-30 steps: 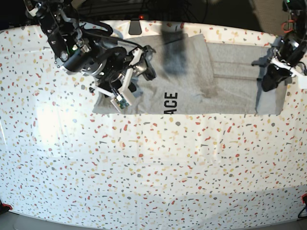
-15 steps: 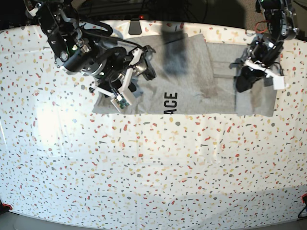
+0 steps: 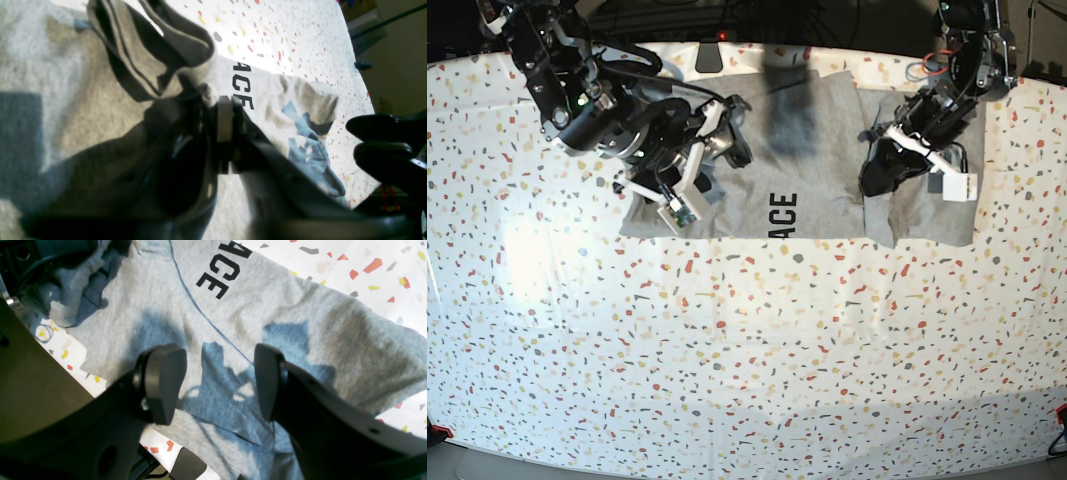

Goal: Fold the T-shirt properly
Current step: 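Grasp the strip's other end with the left gripper and fold it toward the right gripper, then release the shirt and raise both grippers away from the folded bundle, then grasp the folded shirt's edge with both grippers, then flip the folded shirt over with both grippers, printed side up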

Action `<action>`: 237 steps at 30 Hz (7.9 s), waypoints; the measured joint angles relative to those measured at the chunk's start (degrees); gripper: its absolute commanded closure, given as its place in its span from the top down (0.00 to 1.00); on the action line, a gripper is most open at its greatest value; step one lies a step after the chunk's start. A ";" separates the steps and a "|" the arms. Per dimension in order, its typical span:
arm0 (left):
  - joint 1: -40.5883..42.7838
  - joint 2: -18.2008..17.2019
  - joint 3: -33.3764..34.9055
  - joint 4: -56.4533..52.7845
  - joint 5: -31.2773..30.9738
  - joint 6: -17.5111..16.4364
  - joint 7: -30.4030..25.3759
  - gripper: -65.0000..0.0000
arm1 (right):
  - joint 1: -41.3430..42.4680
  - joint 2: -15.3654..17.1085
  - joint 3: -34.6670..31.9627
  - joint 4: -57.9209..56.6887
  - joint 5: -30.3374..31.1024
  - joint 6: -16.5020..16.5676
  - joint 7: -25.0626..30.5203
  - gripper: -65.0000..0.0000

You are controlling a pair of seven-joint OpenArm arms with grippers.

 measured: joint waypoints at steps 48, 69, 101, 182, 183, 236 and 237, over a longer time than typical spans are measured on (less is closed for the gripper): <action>1.14 -4.81 2.36 0.07 -36.96 -6.25 28.87 0.47 | 0.02 1.62 0.02 0.00 0.20 0.00 -0.07 0.56; -2.05 -10.27 -17.49 0.07 1.95 -6.29 8.48 0.47 | -4.76 13.84 13.90 -11.34 13.75 -0.72 -4.11 0.56; -2.05 -10.14 -17.38 0.07 1.95 -6.29 8.33 0.47 | -3.28 -0.33 10.49 -25.14 11.65 10.01 5.25 0.11; -1.57 -25.09 -4.57 -15.56 2.47 -6.10 -5.86 0.47 | 19.54 -28.92 -26.03 -23.58 0.00 -1.05 5.05 0.22; -1.60 -26.73 -4.59 -15.54 -0.07 -6.12 -6.01 0.47 | 19.54 -28.92 -26.18 -23.58 0.26 -1.05 5.77 0.30; 8.72 -3.45 -9.03 -8.35 13.22 -7.43 -8.28 0.00 | 29.05 -14.23 -21.38 -45.68 -4.46 6.95 13.33 0.00; 7.61 -3.45 -8.92 -9.29 14.49 -7.28 -9.64 0.00 | 28.92 -13.60 -21.35 -45.18 -4.48 6.97 13.18 0.00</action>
